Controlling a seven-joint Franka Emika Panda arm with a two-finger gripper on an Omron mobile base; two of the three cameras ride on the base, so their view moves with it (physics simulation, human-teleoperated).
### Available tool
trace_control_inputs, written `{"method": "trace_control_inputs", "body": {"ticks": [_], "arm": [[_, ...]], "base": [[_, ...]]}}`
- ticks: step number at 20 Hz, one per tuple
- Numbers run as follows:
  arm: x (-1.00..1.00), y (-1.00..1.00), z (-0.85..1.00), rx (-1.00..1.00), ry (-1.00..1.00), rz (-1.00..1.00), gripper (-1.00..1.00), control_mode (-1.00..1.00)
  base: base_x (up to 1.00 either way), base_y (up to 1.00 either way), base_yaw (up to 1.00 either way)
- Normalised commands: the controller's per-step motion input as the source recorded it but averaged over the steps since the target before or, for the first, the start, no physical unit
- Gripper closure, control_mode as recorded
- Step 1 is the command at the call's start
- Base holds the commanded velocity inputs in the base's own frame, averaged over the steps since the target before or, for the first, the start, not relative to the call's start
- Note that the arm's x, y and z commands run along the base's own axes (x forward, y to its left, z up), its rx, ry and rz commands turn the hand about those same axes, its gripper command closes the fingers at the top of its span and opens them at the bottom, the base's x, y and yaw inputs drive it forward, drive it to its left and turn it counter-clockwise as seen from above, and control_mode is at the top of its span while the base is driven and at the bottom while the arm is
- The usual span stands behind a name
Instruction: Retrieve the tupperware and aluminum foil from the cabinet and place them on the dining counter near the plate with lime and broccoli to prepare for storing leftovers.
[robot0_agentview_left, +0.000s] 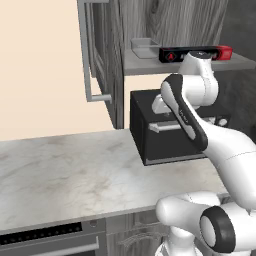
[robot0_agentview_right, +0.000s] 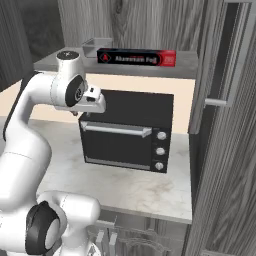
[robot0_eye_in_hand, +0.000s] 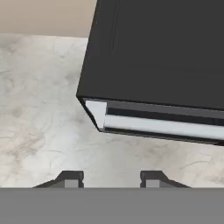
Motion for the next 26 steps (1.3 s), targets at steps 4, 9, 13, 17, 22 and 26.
{"method": "trace_control_inputs", "body": {"ticks": [4,9,13,17,22,26], "arm": [[-0.08,0.01,0.06,-0.03,-0.2,0.0,-1.0,-1.0],[-0.13,0.0,0.38,-0.01,-0.46,0.0,-1.0,-1.0],[0.0,0.0,0.54,0.0,-0.44,0.0,-1.0,-1.0],[0.11,0.0,0.64,0.0,-0.33,-0.03,-1.0,-1.0],[0.17,0.0,0.71,0.02,-0.16,-0.06,-1.0,-1.0],[0.29,-0.12,0.53,0.11,0.0,-0.05,-1.0,-1.0]], "base": [[0.0,0.0,0.0],[0.0,0.0,0.0],[0.0,0.0,0.0],[0.0,0.0,0.0],[0.0,0.0,0.0],[0.0,0.0,0.0]]}}
